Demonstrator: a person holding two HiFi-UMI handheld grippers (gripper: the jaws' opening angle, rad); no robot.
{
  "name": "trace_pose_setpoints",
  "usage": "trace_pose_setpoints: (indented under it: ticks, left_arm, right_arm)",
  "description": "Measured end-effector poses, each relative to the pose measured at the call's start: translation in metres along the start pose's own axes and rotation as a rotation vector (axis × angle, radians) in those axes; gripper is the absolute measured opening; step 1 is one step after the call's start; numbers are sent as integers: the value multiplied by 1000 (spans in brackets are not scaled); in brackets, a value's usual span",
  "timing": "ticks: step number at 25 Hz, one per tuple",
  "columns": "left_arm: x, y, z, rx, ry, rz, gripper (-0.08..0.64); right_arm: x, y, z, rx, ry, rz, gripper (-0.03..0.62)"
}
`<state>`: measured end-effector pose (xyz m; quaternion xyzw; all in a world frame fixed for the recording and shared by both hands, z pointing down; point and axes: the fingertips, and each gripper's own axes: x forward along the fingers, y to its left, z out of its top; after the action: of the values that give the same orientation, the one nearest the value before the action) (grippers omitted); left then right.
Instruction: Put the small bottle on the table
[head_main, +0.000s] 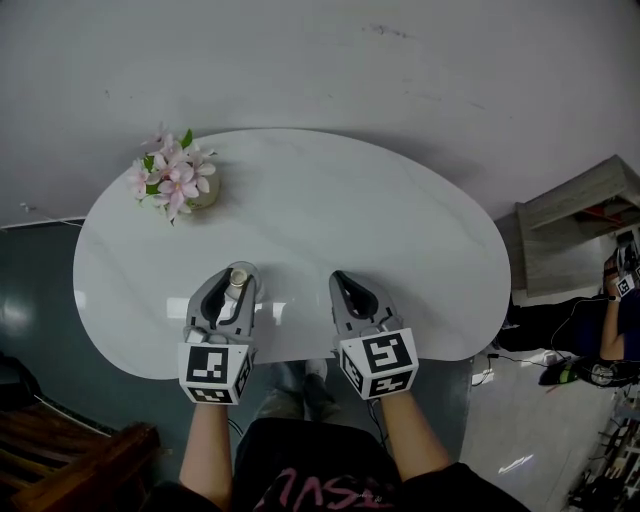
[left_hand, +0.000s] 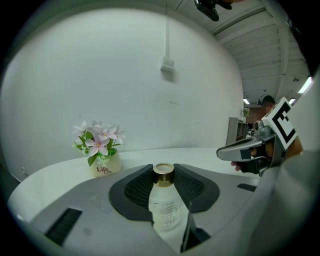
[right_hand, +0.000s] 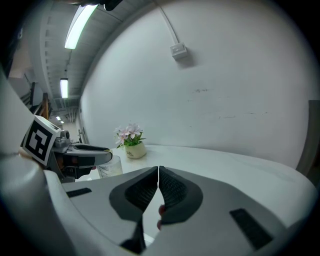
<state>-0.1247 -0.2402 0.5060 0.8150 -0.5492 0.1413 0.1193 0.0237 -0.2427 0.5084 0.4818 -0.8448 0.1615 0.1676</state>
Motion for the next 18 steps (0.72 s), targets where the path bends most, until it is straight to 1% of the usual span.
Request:
trace_pose_setpoints:
  ticks: [9, 18]
  left_arm:
    - [13, 5, -20, -21, 33, 5, 132]
    - [23, 5, -37, -42, 60, 5, 132]
  right_arm:
    - [15, 0, -16, 21, 39, 14, 67]
    - [22, -7, -31, 40, 67, 6, 67]
